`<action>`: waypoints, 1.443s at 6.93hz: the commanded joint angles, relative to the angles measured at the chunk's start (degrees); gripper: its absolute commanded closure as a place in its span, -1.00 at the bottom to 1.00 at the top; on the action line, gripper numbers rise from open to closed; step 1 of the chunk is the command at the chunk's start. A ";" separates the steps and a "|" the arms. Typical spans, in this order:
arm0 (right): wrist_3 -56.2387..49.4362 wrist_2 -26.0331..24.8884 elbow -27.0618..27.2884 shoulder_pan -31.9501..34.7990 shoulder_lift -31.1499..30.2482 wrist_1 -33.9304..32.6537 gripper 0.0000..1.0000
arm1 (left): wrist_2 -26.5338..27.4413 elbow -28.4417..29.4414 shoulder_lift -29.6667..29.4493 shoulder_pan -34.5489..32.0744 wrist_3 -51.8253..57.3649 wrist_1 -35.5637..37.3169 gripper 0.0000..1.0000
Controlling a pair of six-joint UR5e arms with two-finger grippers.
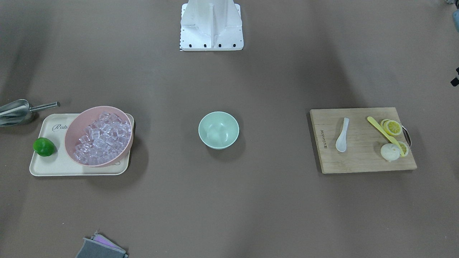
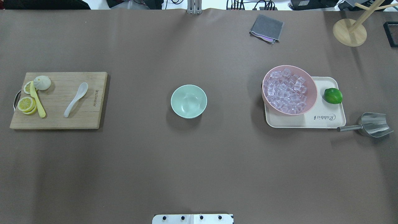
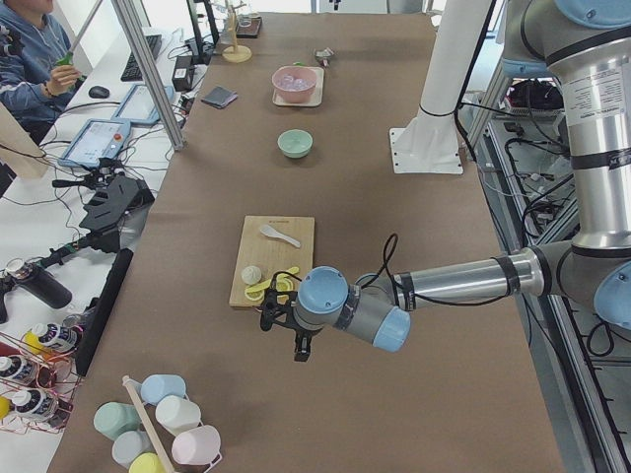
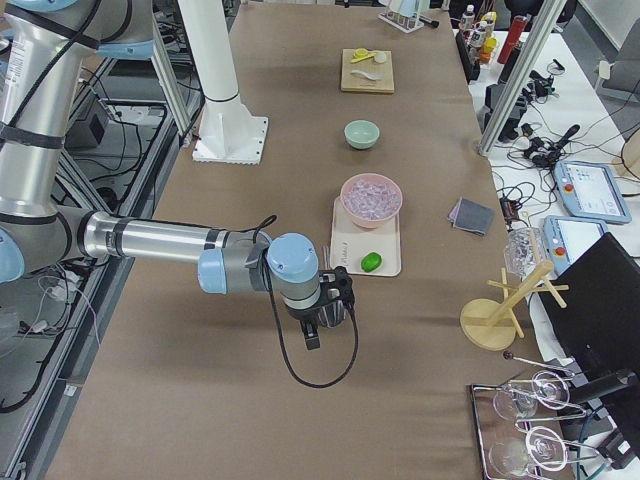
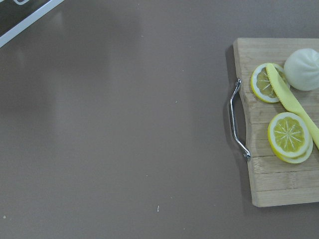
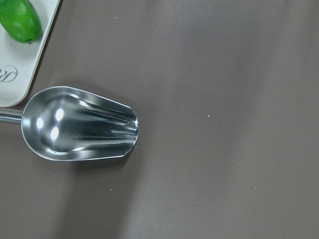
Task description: Put spoon and ice into bowl
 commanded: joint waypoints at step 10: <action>0.35 -0.25 -0.17 0.09 0.28 3.44 -1.00 | -2.72 1.79 0.78 -0.05 -0.79 -9.02 -0.96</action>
